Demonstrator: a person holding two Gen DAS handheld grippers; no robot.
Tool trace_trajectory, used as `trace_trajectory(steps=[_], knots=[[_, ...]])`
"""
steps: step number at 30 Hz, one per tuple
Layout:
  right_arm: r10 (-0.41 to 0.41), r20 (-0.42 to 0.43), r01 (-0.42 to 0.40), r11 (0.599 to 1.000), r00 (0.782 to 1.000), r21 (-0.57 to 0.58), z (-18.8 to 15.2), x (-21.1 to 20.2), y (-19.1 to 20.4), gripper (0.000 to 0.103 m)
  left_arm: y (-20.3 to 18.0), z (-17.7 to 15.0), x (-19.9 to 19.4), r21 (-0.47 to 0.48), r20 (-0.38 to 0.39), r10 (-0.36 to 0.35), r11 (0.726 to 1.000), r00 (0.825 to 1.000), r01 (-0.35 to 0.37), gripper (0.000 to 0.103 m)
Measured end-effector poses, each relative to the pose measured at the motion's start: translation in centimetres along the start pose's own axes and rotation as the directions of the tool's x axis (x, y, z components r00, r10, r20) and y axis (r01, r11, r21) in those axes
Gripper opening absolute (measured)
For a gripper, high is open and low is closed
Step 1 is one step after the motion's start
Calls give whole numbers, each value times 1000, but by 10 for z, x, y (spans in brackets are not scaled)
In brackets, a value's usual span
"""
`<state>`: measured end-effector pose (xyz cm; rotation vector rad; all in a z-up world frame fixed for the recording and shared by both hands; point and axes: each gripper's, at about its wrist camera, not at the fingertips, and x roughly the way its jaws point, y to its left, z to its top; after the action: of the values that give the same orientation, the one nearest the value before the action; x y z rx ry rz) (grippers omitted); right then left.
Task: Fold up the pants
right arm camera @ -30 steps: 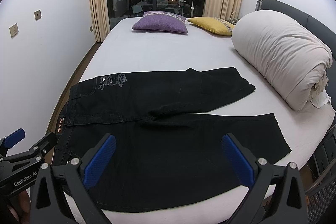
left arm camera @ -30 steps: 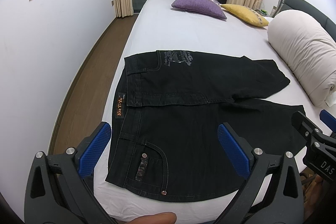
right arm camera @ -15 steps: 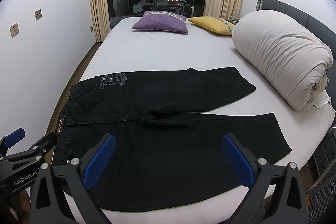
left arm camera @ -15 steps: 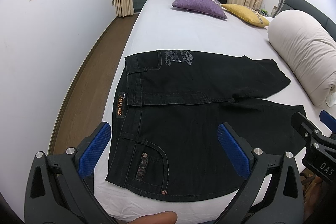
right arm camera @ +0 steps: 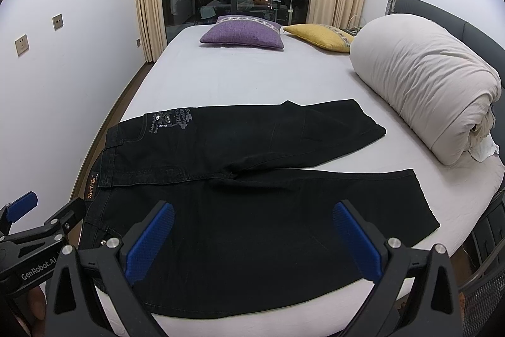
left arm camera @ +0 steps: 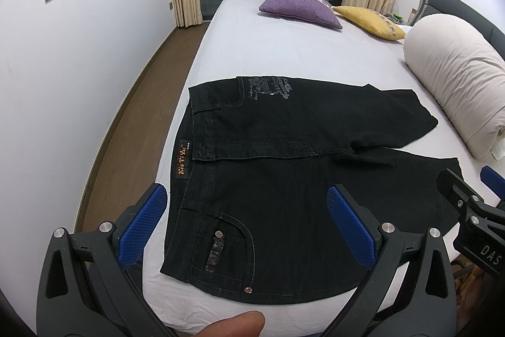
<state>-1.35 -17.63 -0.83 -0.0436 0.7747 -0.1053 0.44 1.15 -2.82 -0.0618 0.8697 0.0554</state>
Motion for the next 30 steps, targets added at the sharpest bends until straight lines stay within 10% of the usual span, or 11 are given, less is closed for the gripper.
trace_trajectory(steps=[19,24,30], knots=[[45,-37,-46,999,998,-28,11,32,3,103,13,18,38,-22,-16,-62,998,998,62,103],[206,-15,-206,976,979,-74,29,53,-3,103,19,43,81,-39,-97,-278,960,956,276,103],[390,-20,-386,903,921,-188,60,89,-19,103,23,85,144,61,-177,-200,975,964,213,103]])
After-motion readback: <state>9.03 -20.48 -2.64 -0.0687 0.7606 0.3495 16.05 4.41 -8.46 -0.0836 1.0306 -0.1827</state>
